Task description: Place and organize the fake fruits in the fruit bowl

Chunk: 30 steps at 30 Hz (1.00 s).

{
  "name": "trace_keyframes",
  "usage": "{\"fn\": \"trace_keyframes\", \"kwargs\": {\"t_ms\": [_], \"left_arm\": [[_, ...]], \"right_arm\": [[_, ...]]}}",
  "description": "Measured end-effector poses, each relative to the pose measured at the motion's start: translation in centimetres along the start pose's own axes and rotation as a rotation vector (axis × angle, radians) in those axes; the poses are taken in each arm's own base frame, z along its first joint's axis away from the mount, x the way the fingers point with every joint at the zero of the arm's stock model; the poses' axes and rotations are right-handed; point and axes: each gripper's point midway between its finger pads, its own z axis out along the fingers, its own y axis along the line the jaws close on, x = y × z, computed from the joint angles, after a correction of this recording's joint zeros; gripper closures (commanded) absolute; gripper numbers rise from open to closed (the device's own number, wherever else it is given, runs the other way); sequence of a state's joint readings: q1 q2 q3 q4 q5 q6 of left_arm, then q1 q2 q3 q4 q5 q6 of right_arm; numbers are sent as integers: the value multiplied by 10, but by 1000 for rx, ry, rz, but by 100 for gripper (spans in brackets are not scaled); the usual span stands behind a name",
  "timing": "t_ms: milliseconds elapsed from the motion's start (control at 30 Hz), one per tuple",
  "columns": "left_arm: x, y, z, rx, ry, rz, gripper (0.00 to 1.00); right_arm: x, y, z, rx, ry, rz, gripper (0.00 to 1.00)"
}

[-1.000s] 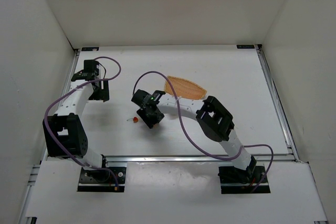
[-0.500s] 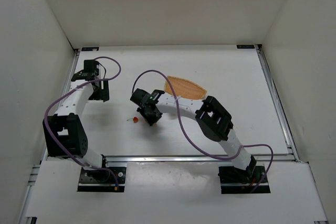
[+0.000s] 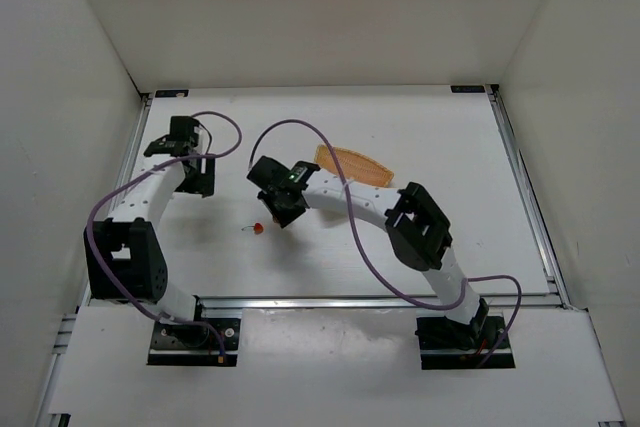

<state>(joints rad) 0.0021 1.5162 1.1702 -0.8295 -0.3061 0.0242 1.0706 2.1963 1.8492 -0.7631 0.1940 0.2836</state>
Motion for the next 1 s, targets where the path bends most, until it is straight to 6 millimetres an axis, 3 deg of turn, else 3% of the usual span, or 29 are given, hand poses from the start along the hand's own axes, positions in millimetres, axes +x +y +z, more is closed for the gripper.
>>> {"fn": "trace_keyframes", "kwargs": {"t_ms": [133,267,367,467,600,667,700,833,1000], "left_arm": [[2,-42,-13,52,-38,203,0],[9,-91,-28,121,-87,423,0],[20,-122,-36,163,-113,583,0],[36,-148,-42,204,-127,728,1],[47,-174,-47,242,-146,854,4],[51,-184,-46,253,-149,891,7],[53,-188,-44,257,-146,908,13],[60,-197,-34,267,-115,953,21],[75,-196,-17,260,-59,1015,29]], "right_arm": [[-30,-24,-43,-2,-106,96,87],[-48,-94,-84,49,-201,286,89],[-34,-146,-85,106,-185,418,89],[-10,-180,-65,151,-109,509,83],[12,-191,-37,144,-15,589,40],[21,-192,-31,135,14,620,29],[24,-193,-30,130,23,629,24],[29,-195,-32,130,31,639,22],[33,-193,-48,127,10,639,22]]}}
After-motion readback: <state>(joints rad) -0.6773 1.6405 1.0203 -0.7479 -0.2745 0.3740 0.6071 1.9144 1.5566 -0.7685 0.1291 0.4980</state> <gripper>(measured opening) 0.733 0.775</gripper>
